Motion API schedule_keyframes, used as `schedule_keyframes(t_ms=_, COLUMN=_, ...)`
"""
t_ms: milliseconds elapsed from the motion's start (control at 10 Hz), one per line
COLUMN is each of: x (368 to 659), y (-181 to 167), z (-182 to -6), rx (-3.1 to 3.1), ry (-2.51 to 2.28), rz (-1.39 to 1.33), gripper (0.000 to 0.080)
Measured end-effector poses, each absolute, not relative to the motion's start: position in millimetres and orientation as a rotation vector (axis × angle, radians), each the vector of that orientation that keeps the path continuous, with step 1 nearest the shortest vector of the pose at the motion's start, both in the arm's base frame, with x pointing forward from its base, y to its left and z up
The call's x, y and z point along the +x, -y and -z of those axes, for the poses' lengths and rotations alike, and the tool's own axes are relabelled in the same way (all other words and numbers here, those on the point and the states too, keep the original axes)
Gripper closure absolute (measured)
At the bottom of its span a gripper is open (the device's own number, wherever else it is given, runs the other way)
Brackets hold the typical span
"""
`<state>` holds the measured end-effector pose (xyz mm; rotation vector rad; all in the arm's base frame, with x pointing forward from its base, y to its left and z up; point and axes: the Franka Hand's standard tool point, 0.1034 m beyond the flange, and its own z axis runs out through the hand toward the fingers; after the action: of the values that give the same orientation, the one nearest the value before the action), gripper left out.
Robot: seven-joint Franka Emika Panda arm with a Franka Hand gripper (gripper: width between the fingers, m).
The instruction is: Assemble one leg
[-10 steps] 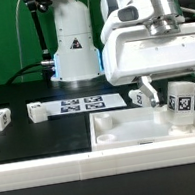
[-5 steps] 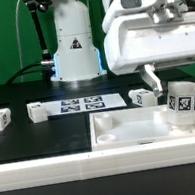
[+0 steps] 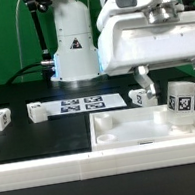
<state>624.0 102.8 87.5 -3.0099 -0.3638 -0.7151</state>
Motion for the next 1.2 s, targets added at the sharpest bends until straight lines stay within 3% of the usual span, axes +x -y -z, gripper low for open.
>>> schedule_keyframes(t_ms=600, x=615, y=-120, z=-91.6, rx=-3.045, ry=0.348, rz=0.083, gripper=0.0151)
schedule_keyframes(t_ms=1200, x=616, y=-113, z=-88.2, rx=-3.054, ry=0.301, rz=0.107, gripper=0.0151)
